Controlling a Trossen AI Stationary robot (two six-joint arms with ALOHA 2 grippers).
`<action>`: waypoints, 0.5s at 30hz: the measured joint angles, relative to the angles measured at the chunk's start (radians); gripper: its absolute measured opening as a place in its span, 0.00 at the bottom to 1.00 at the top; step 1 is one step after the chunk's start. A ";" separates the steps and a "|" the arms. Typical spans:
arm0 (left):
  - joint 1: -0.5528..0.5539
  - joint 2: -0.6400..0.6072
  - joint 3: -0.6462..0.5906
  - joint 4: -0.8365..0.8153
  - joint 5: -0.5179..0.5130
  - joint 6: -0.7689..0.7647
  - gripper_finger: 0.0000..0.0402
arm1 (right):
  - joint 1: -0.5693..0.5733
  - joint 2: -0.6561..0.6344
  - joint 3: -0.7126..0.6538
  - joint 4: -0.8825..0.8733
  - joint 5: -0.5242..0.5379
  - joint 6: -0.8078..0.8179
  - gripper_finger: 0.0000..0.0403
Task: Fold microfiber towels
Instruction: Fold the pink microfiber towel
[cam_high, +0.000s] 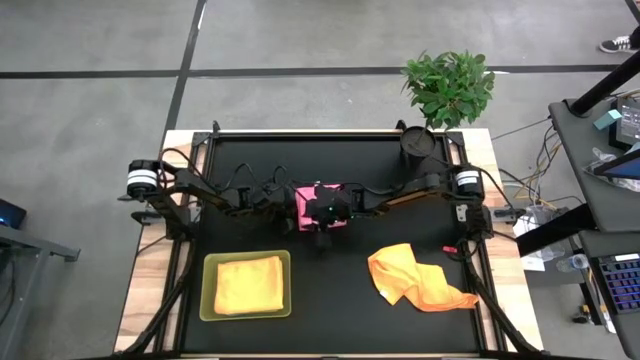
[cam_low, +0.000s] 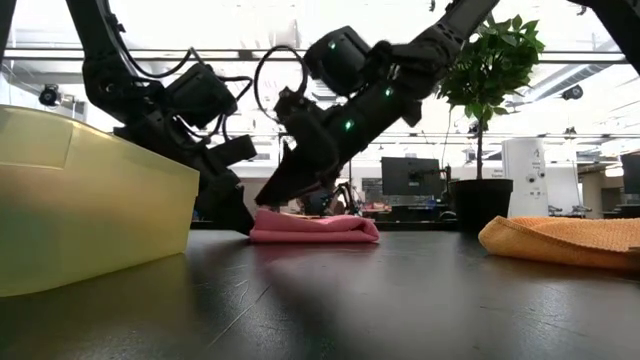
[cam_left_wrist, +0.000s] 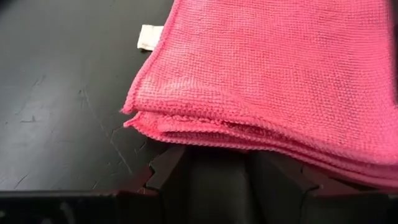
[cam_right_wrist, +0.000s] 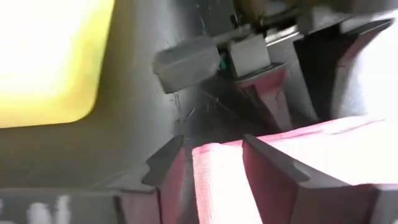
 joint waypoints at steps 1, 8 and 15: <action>0.000 -0.006 0.000 -0.008 -0.002 -0.001 0.39 | 0.000 -0.013 0.000 -0.015 -0.003 -0.006 0.38; 0.000 -0.109 0.000 -0.167 -0.008 0.007 0.39 | -0.005 -0.128 0.000 -0.169 0.011 -0.055 0.45; -0.002 -0.268 0.003 -0.274 -0.007 0.007 0.39 | -0.014 -0.206 -0.037 -0.256 0.106 -0.087 0.38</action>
